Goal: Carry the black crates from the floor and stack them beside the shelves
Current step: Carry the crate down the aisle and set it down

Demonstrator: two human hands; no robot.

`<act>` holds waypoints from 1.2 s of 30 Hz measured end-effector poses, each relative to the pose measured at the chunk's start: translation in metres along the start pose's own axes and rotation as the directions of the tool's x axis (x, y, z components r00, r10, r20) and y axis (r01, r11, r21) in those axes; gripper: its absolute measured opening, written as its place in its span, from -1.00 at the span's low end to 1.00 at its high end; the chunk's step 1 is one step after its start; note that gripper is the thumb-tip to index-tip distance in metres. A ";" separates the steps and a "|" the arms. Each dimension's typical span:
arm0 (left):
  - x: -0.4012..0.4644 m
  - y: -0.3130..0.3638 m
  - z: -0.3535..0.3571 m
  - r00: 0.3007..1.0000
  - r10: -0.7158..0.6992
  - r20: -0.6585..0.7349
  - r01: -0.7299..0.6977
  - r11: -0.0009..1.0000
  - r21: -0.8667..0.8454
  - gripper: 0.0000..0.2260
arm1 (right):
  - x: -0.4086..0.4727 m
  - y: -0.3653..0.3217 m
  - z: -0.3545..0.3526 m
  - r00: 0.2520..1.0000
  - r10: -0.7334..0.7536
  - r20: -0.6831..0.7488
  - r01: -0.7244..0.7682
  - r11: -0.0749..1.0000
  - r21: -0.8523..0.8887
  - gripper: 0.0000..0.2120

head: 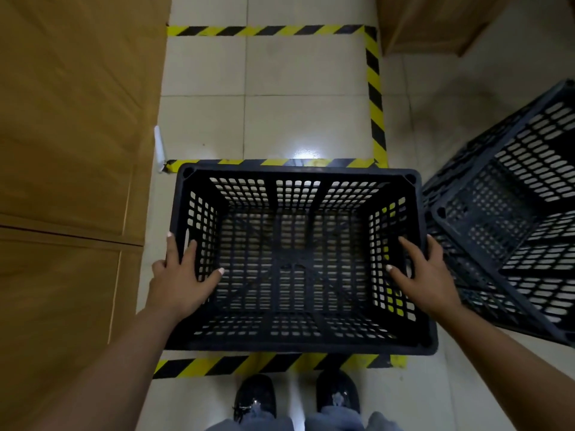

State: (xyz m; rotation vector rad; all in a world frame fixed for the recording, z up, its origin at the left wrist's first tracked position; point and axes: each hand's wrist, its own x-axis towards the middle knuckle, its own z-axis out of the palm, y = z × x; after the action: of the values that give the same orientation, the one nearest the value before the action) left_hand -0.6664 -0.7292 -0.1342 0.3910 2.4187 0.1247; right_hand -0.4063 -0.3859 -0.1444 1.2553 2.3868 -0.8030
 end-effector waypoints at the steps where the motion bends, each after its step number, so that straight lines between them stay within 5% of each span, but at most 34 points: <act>1: -0.001 0.000 0.000 1.000 0.001 0.004 -0.001 1.000 0.017 -0.21 | -0.001 0.000 0.000 1.000 0.003 0.013 -0.003 1.000 -0.005 -0.33; 11: -0.018 0.008 -0.004 0.998 -0.001 0.065 -0.007 0.993 0.119 -0.17 | -0.018 -0.013 -0.014 0.996 0.065 0.056 -0.065 0.998 0.008 -0.28; 23: -0.143 0.111 -0.092 0.939 0.339 0.059 -0.344 0.931 0.124 -0.22 | -0.146 -0.030 -0.123 0.996 0.065 -0.066 -0.068 0.997 -0.044 -0.30; 36: -0.239 0.249 -0.123 0.893 0.442 0.089 -0.445 0.833 0.327 -0.25 | -0.219 0.057 -0.237 0.983 0.098 -0.155 -0.107 0.993 -0.046 -0.33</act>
State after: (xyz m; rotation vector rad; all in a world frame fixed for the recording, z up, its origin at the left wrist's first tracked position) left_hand -0.5100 -0.5656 0.1540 1.1118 2.2946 -0.0973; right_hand -0.2424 -0.3548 0.1377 1.4517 2.4197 -0.6282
